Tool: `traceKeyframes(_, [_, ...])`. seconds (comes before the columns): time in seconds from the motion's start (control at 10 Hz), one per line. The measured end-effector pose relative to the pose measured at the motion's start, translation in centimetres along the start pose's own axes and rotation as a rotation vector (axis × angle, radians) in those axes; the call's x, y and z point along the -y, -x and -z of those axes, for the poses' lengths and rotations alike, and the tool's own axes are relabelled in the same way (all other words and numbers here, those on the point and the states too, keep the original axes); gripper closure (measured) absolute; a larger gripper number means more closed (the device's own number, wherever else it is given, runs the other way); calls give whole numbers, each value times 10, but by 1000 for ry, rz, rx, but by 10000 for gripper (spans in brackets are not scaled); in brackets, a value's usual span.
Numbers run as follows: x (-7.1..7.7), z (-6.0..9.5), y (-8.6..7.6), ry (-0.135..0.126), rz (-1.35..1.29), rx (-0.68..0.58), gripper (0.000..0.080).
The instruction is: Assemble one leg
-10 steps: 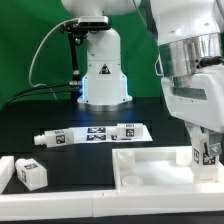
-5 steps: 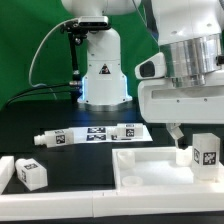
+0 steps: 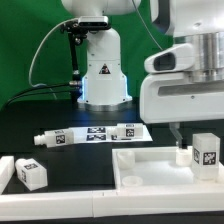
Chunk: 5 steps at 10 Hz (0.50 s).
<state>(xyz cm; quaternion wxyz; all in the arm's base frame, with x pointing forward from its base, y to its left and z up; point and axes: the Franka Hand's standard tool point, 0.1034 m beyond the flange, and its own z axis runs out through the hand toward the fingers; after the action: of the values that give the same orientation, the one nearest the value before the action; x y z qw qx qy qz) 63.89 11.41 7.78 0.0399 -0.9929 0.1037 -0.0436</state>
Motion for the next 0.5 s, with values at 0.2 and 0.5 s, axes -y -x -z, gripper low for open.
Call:
traceKeyframes(0.2, [0,0,0,0,-30,0,262])
traceKeyframes(0.5, [-3,-1,0,4,-171,1,509])
